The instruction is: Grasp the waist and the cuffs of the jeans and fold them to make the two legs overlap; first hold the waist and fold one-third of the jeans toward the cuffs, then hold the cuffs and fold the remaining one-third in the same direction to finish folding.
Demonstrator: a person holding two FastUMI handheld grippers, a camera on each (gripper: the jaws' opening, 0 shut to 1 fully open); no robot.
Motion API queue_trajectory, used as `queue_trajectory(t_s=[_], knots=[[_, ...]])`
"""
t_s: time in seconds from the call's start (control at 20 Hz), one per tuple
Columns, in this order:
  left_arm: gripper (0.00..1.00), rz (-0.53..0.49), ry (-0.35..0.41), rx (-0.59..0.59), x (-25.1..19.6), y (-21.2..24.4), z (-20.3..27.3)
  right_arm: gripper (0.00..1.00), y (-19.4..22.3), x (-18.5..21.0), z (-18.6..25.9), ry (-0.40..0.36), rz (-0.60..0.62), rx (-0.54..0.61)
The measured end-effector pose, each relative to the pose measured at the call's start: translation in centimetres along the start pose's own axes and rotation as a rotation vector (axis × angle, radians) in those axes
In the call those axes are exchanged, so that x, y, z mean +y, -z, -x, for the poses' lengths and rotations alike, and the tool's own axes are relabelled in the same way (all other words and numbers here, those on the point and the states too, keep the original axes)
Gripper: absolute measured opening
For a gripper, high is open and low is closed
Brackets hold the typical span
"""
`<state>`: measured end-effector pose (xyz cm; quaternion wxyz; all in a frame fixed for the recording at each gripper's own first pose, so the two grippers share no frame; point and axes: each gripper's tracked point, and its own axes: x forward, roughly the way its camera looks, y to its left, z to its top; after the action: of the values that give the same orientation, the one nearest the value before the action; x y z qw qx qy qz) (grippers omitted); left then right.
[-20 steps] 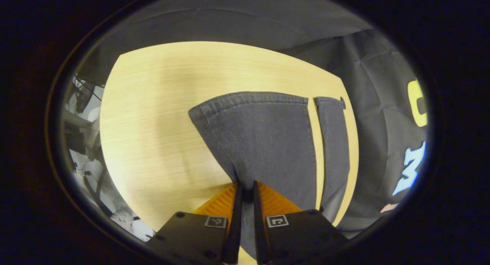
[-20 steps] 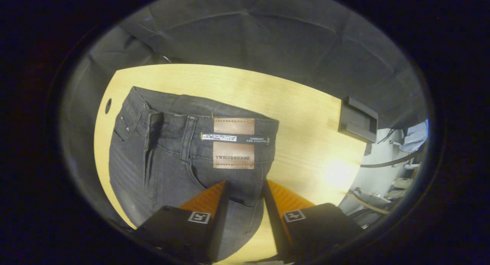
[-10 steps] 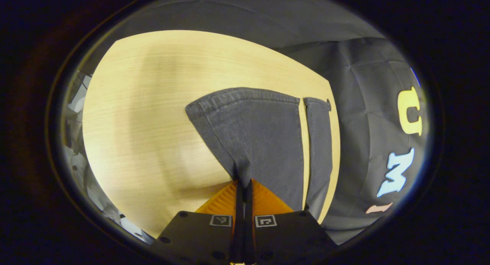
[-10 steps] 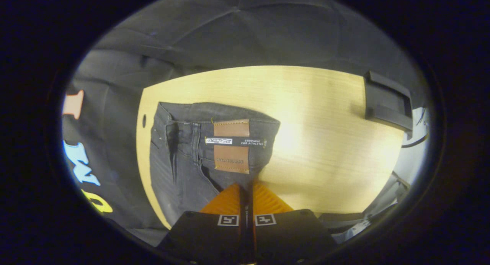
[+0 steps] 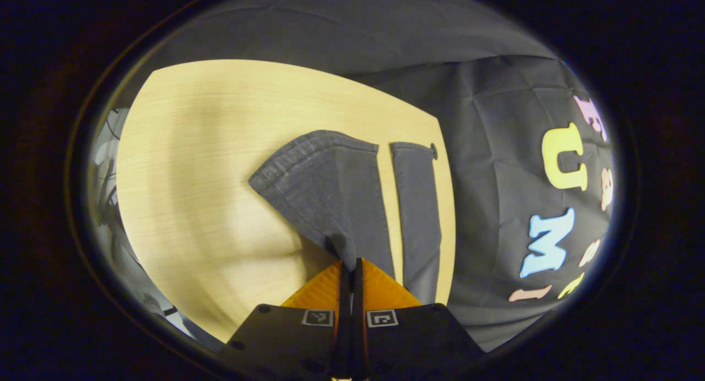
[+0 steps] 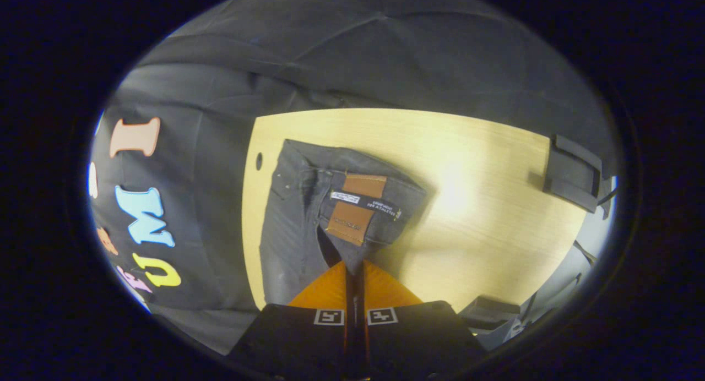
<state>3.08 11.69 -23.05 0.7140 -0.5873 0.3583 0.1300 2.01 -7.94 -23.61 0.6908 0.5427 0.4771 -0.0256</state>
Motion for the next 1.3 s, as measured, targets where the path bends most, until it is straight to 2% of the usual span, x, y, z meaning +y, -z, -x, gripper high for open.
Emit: queue_trajectory(t_s=[0.25,0.4,0.45,0.5,0.8,1.1,1.3], knots=[[0.08,-0.002,0.104,0.001,-6.6,0.1,1.7,0.0,-0.9,5.4,1.3,-0.105,0.024,0.066],[0.08,-0.094,0.122,0.04,-9.8,0.1,1.4,0.0,-1.5,8.8,1.1,-0.133,0.046,0.049],[0.03,-0.117,0.122,0.055,-11.0,-0.3,1.1,0.0,-1.6,9.7,1.1,-0.138,0.057,0.036],[0.08,-0.125,0.117,0.067,-12.0,-0.4,0.6,0.0,-1.9,10.4,0.9,-0.132,0.052,0.028],[0.08,-0.144,0.129,0.102,-17.2,-1.9,-3.1,0.0,-4.7,15.2,-0.3,-0.164,-0.023,0.03],[0.07,-0.246,0.106,0.034,-21.3,-2.6,-10.0,0.0,-9.2,19.9,-6.2,-0.166,-0.039,0.049],[0.08,-0.333,0.127,-0.032,-24.0,-2.7,-14.5,0.0,-11.3,21.1,-11.4,-0.185,-0.035,0.04]])
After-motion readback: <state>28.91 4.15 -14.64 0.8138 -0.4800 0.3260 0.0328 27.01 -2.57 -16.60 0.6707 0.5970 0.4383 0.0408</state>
